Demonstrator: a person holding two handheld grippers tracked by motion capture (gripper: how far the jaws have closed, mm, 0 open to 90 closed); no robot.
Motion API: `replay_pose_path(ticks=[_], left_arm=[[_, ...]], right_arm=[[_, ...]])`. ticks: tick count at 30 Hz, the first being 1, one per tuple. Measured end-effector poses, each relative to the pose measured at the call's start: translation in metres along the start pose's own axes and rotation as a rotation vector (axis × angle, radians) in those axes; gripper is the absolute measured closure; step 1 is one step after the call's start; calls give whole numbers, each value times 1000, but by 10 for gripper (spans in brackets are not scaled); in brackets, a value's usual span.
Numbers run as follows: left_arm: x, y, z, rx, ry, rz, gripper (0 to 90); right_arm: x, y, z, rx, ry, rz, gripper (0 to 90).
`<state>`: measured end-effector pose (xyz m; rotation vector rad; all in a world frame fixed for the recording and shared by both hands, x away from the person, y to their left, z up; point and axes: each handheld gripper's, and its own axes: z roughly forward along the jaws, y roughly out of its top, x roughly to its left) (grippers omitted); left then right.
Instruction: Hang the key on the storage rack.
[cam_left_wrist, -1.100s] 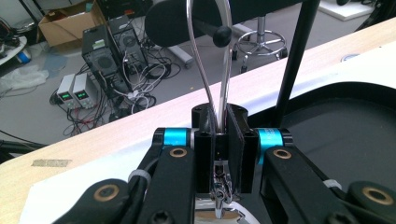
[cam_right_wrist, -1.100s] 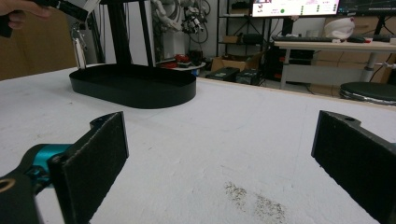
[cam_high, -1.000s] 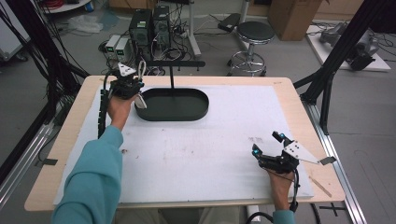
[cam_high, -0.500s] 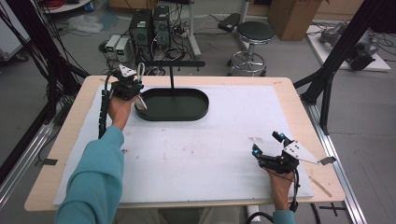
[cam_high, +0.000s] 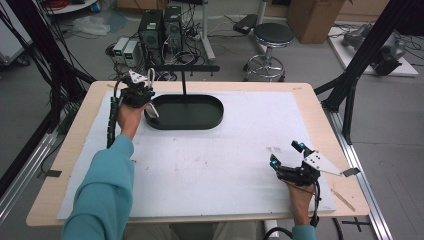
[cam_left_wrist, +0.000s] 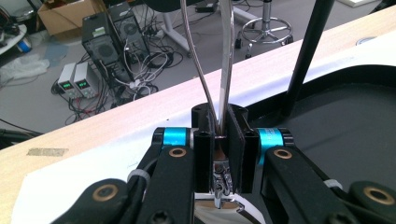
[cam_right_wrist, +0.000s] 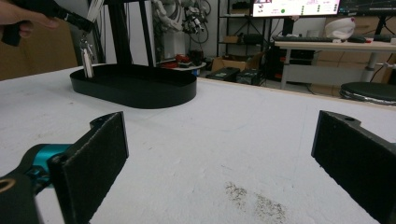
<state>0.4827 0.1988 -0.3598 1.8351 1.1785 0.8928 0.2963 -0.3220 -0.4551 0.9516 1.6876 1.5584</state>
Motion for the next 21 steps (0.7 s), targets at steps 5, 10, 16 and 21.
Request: replay_pose_path(ticks=[5, 10, 16, 21], left_arm=[[4, -2, 1, -7, -46, -23, 799], [6, -5, 4, 14, -79, -36, 783], [10, -6, 2, -6, -103, -55, 766], [16, -6, -3, -16, -147, -74, 560]], right_arm=[[0, 0, 0, 0, 0, -2, 31], [0, 0, 0, 0, 0, -1, 31], [0, 0, 0, 0, -1, 0, 30], [0, 0, 0, 0, -1, 1, 31]])
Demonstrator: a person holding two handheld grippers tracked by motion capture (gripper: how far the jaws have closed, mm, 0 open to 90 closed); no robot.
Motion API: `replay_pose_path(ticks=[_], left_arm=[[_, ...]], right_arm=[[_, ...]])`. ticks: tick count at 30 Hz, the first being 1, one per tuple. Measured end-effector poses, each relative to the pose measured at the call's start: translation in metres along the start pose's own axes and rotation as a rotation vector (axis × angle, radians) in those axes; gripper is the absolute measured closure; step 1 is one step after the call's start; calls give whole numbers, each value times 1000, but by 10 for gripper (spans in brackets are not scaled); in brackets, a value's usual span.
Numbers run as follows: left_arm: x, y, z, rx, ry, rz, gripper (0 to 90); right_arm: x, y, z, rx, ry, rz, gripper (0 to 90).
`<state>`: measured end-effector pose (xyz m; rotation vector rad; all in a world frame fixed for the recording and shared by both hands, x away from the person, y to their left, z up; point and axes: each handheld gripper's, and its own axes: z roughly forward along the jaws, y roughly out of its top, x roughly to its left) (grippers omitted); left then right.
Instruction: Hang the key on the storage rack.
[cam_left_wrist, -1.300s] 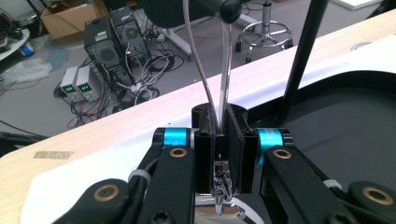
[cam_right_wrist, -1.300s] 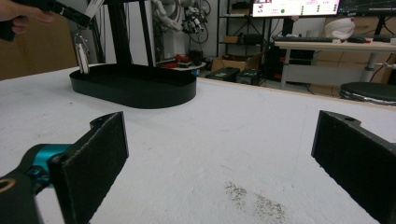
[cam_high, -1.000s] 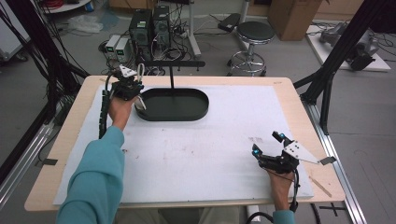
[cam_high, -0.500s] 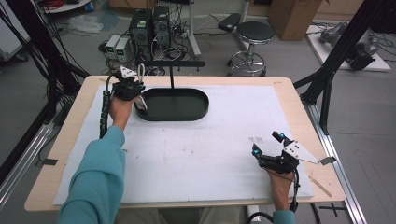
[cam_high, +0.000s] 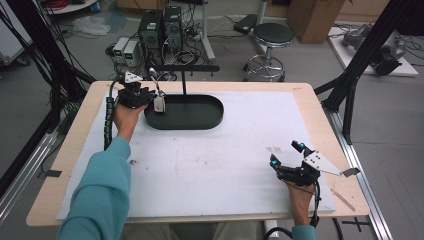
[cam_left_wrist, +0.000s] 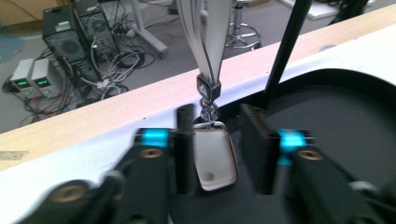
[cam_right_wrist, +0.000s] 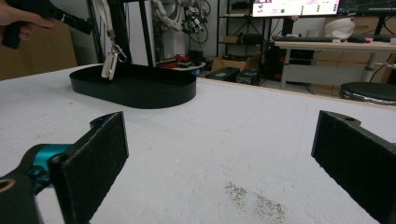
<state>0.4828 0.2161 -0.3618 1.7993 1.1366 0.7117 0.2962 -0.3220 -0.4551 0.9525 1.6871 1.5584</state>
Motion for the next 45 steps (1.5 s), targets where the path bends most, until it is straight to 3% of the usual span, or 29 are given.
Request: replay_pose_path(ticks=[2, 4, 7, 9, 11, 13, 19, 22, 26, 33, 40, 45], left_arm=[[1, 0, -5, -19, -10, -3, 461], [0, 0, -11, -63, -17, -10, 272], [-3, -4, -24, -144, -101, 3, 124], [-5, -5, -33, -150, -188, -20, 17], [-7, -6, -44, -161, -260, -9, 17], [-8, -9, -54, -208, -306, 27, 17], [-13, -30, -78, -294, -388, 72, 17], [-16, -43, -92, -329, -404, 97, 17], [-16, -63, -111, -384, -413, 93, 17], [-11, -108, -129, -386, -391, 52, 17], [-20, -152, -140, -402, -382, 38, 17], [-25, -173, -144, -415, -396, 23, 17]], right_arm=[[0, 0, 0, 1, 0, 4, 31], [0, 0, 0, 0, 0, 0, 31], [1, 0, 0, 2, -2, 2, 31], [1, 0, 0, 1, -1, 1, 31], [0, 0, 0, 1, -2, 1, 31], [0, 0, 0, 0, -1, -2, 31], [1, 0, 0, 2, -2, 1, 31], [1, 0, 0, 2, 0, 1, 31], [0, 0, 0, 2, 0, 0, 31], [0, 0, 0, 1, -2, -2, 31], [1, 0, 0, 4, -2, 0, 31], [1, 0, 0, 3, -2, -3, 31]])
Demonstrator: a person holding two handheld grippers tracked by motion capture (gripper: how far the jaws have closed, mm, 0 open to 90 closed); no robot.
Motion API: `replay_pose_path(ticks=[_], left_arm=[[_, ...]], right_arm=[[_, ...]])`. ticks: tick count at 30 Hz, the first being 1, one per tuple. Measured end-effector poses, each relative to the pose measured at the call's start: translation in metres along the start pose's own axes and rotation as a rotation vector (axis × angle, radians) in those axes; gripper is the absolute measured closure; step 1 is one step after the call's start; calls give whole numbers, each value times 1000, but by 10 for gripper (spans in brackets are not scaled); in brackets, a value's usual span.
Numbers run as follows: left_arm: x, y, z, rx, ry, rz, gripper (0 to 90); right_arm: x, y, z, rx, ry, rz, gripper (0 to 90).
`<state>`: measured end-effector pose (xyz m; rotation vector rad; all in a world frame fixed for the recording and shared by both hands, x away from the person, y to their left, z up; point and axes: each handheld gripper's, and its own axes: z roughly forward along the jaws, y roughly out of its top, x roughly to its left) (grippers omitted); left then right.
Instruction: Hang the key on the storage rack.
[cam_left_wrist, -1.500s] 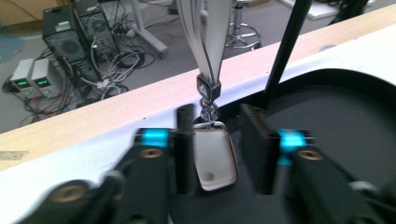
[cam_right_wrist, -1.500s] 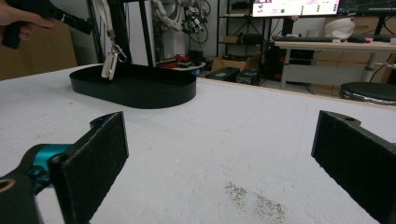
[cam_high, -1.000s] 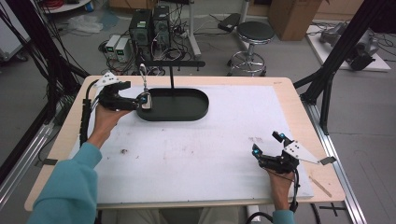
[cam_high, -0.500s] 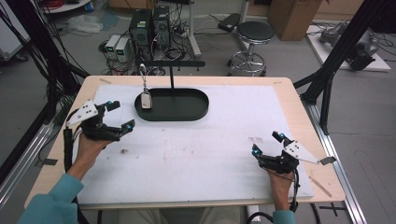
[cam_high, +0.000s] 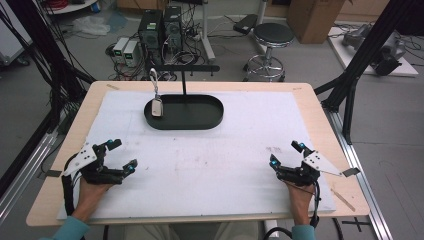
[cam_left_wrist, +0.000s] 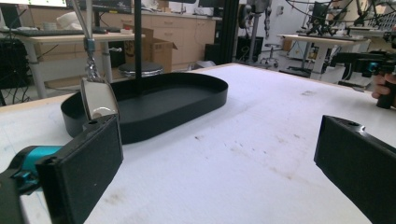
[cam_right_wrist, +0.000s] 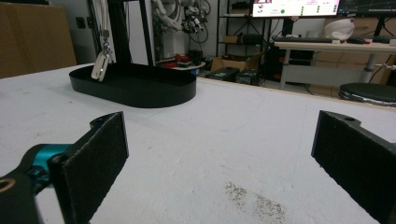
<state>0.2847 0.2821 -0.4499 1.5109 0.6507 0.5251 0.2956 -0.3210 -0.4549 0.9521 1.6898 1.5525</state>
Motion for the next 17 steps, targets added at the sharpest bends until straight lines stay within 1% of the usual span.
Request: replay_pose_path(ticks=[2, 3, 4, 5, 6, 9, 13, 17], left_arm=[[-1, -5, -2, -4, -2, -1, 16], [-1, -6, -4, -18, 5, 3, 17], [-2, -6, -6, -38, 13, -2, 17], [-2, -7, -6, -40, 14, -7, 17], [-2, -7, -7, -42, 17, -10, 17], [-3, -7, -6, -38, 11, 5, 17], [-1, -7, -6, -40, 16, -10, 17], [-2, -7, -6, -39, 18, -7, 17]], right_arm=[[0, 0, 0, 0, 1, 2, 31], [0, 0, 0, 0, 0, 0, 31], [0, 0, 0, 1, -1, -2, 31], [0, 0, 0, 1, -1, -3, 31], [0, 0, 0, 1, -1, -3, 31], [0, 0, 0, 0, -2, -4, 31], [0, 0, 0, 0, -2, -4, 31], [1, 0, 0, 2, -2, -4, 31]])
